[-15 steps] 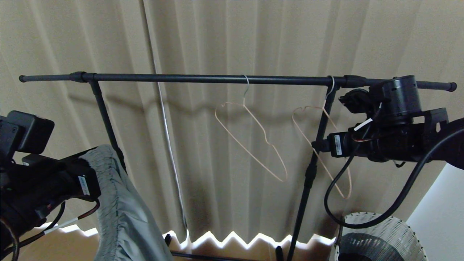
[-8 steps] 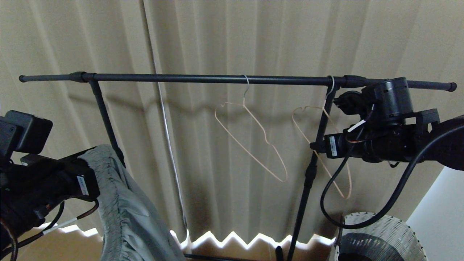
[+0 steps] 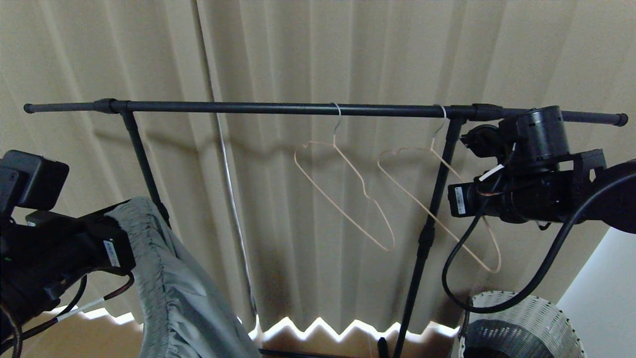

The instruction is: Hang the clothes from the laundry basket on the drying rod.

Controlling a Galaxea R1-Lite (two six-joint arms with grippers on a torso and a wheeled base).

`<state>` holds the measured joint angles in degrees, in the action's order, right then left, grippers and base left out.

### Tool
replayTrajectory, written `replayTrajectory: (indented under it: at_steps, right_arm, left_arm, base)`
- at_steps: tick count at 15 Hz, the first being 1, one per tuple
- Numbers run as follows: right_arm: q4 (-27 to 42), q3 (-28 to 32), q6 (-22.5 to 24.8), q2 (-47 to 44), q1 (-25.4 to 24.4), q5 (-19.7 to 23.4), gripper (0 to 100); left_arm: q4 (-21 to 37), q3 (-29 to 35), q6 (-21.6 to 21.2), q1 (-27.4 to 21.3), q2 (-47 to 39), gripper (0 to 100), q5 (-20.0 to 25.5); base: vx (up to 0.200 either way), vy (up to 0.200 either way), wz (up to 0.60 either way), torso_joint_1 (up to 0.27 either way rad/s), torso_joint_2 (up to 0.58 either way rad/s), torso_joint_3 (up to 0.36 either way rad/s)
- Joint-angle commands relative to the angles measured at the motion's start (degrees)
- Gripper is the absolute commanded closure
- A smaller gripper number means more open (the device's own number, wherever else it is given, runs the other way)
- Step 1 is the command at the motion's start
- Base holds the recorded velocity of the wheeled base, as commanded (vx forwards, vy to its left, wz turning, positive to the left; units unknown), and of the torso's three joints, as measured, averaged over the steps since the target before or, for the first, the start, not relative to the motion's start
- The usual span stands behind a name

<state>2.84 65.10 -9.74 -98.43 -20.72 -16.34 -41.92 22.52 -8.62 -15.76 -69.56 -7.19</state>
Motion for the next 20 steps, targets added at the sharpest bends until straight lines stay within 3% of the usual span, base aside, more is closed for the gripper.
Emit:
replayTrajectory:
  at_steps: [1,10,15,18,20]
  right_arm:
    - [-0.29,0.03,-0.02,0.69,-0.11,-0.01,100]
    - [-2.31,-1.55,-0.28,7.99,-0.11,0.34,100]
    - [-2.93,-11.57,-0.37,16.34,-0.19,0.34,100]
    - [-8.03,-19.48,0.07,21.0,-0.19,0.43,100]
    - [-9.08,-21.33,0.16,22.05,-0.19,0.43,100]
  left_arm:
    - [0.0,-0.1,0.01,0.03,-0.05,100,-0.01]
    - [0.0,-0.37,-0.08,0.12,-0.23,100,-0.01]
    - [0.0,-0.19,-0.08,0.21,-0.4,100,-0.01]
    - [0.0,-0.28,-0.17,0.21,-0.49,100,-0.01]
    - [0.0,-0.28,-0.17,0.21,-0.49,100,-0.1]
  base:
    - [0.0,0.0,0.0,0.0,0.0,0.0]
    - [0.0,0.0,0.0,0.0,0.0,0.0]
    - [0.0,0.0,0.0,0.0,0.0,0.0]
    - [0.0,0.0,0.0,0.0,0.0,0.0]
    - [-0.1,0.0,0.0,0.001,0.0,0.001]
